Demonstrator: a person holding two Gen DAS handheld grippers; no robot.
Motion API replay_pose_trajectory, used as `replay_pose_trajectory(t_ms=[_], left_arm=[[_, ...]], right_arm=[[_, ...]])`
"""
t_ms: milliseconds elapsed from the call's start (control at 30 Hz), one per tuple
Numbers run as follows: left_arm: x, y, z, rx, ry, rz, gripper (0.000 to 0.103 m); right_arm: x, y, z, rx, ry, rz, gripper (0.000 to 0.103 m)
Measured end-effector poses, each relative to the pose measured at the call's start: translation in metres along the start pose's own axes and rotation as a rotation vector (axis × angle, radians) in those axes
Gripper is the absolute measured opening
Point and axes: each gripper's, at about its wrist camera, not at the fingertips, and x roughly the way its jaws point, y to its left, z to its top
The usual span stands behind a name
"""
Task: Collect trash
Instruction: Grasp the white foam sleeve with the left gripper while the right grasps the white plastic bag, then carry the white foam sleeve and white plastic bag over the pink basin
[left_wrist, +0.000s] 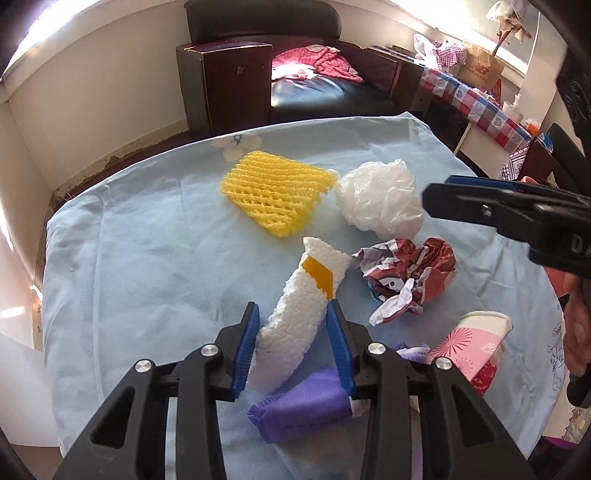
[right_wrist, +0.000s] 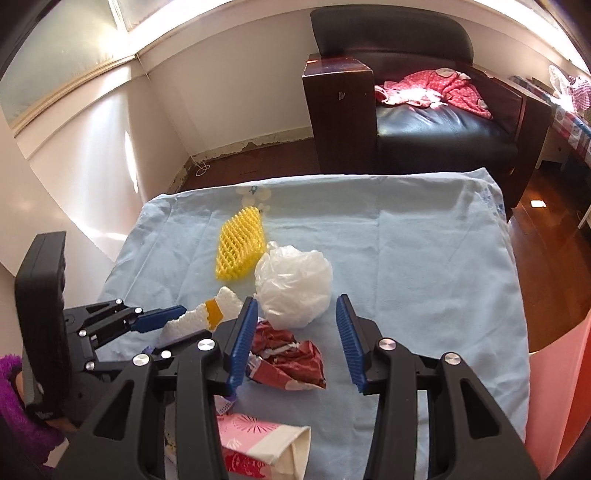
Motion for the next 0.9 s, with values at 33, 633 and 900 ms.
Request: replay_pose_trajectory(t_ms=[33,633,900], left_arm=[[-0.001,0.000,-0.002,0.000,-0.004,0.001,0.036],[-0.059,0.008,-0.035,-0.157,-0.127,-0.044,0.035],[-0.080,0.000,-0.040,-0.210,-0.174,-0.048,0.035]], right_arm=[[0.006,0.002,0.002,0.001,0.006,0.000,0.045],[0.012,0.014,-0.015,-0.067,-0.005,-0.066,0.025],[-0.040,0.009,-0.039,-0.038,-0.085,-0.068,0.024]])
